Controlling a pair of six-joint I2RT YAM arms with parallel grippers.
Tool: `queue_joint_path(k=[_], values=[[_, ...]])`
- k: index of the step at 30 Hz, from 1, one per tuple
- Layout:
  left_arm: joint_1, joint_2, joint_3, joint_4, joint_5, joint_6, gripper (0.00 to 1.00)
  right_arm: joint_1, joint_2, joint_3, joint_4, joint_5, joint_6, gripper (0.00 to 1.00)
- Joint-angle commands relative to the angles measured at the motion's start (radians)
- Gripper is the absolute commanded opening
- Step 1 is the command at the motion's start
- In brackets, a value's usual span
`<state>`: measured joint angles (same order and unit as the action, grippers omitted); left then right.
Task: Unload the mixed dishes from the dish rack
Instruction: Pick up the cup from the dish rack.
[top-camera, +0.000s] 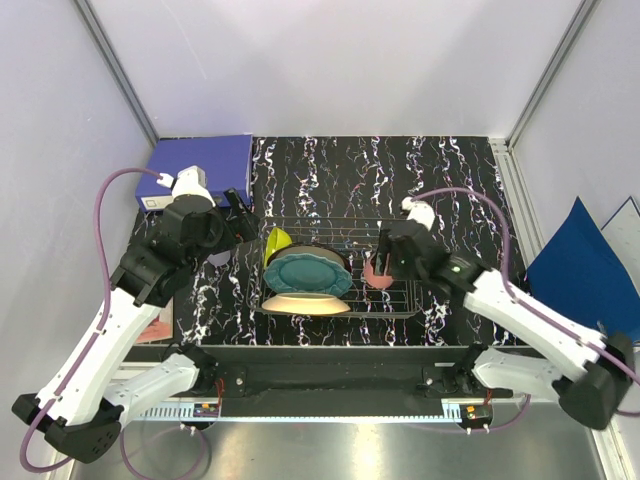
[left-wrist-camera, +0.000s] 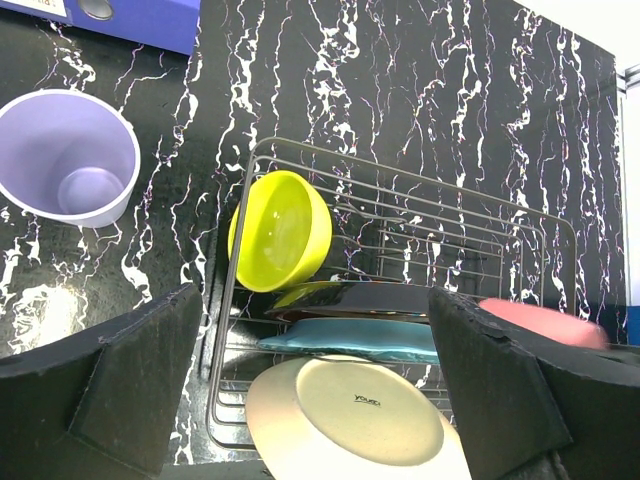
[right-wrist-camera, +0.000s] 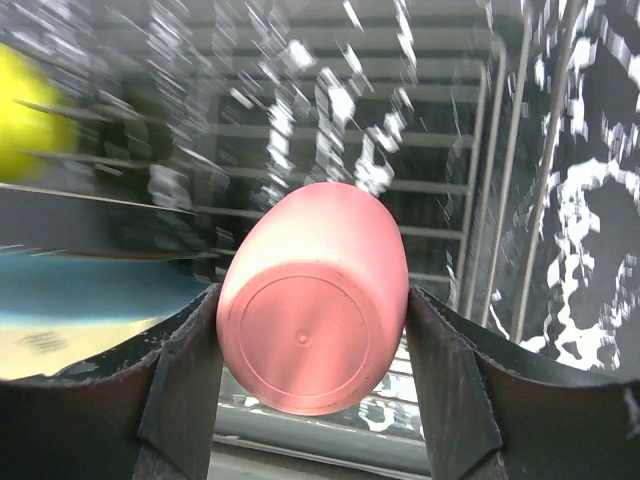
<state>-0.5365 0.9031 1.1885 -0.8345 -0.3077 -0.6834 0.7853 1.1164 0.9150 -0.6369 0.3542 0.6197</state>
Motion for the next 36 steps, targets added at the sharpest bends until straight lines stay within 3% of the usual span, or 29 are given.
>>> queue_joint_path(k=[1, 7, 10, 11, 12, 14, 15, 18, 21, 29, 36], values=[[-0.002, -0.013, 0.013, 0.072, -0.015, 0.024, 0.99, 0.008, -0.190, 0.126, 0.080, 0.022, -0.046, 0.00], [-0.002, -0.058, -0.019, 0.240, 0.125, 0.033, 0.99, -0.014, -0.287, 0.179, 0.278, -0.053, -0.052, 0.00], [-0.002, -0.122, -0.090, 0.415, 0.258, 0.030, 0.99, -0.113, -0.279, 0.103, 0.472, -0.280, 0.043, 0.00], [-0.003, -0.148, -0.107, 0.493, 0.301, 0.025, 0.99, -0.148, -0.277, 0.072, 0.549, -0.440, 0.134, 0.00], [-0.002, -0.159, -0.134, 0.527, 0.344, 0.015, 0.99, -0.237, -0.276, 0.032, 0.742, -0.516, 0.194, 0.00], [-0.002, -0.177, -0.156, 0.616, 0.392, 0.008, 0.99, -0.314, -0.241, -0.079, 0.947, -0.695, 0.407, 0.00], [-0.002, -0.191, -0.174, 0.644, 0.438, 0.001, 0.99, -0.364, -0.213, -0.106, 1.150, -0.743, 0.478, 0.00], [-0.002, -0.193, -0.193, 0.741, 0.531, -0.011, 0.99, -0.380, -0.072, -0.153, 1.453, -0.853, 0.653, 0.00], [-0.002, -0.170, -0.187, 0.793, 0.597, -0.025, 0.99, -0.374, 0.026, -0.120, 1.549, -0.916, 0.712, 0.00], [-0.002, -0.038, -0.216, 0.971, 0.703, -0.096, 0.99, -0.345, 0.063, -0.067, 1.531, -0.951, 0.663, 0.00], [-0.002, 0.033, -0.208, 1.031, 0.734, -0.122, 0.99, -0.316, 0.098, -0.062, 1.521, -0.975, 0.640, 0.00]])
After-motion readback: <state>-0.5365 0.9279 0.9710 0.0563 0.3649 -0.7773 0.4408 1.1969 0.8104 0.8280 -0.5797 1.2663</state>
